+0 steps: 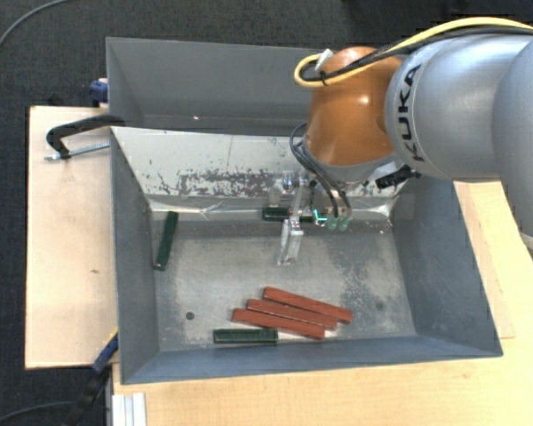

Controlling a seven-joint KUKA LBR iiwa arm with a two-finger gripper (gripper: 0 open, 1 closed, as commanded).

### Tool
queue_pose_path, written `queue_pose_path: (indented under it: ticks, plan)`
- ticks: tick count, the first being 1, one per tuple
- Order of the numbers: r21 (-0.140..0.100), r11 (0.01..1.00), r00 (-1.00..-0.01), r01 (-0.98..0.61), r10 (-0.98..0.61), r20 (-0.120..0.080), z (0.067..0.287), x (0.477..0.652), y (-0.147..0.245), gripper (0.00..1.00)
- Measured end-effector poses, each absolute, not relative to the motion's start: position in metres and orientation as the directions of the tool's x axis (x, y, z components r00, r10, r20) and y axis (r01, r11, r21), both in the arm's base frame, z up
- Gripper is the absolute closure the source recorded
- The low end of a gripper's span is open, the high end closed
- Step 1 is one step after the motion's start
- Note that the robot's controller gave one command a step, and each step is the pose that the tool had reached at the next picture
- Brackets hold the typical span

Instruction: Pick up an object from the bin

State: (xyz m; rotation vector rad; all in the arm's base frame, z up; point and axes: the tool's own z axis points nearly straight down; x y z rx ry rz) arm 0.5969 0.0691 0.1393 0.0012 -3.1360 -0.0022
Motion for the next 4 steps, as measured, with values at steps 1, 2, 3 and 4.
queue_pose_path:
  ticks: [1,2,3,4]
  plan:
    - [0.001,0.995,-0.995,-0.102,-0.102,0.009,0.093,0.525,0.068,0.0]
    - [0.001,0.972,-0.972,-0.235,-0.235,0.001,0.07,0.501,0.055,0.0]
    - [0.001,0.972,-0.972,-0.233,-0.233,-0.004,0.071,0.503,0.056,1.0]
    - [0.0,0.958,-0.958,-0.288,-0.288,-0.016,0.206,0.526,0.09,1.0]
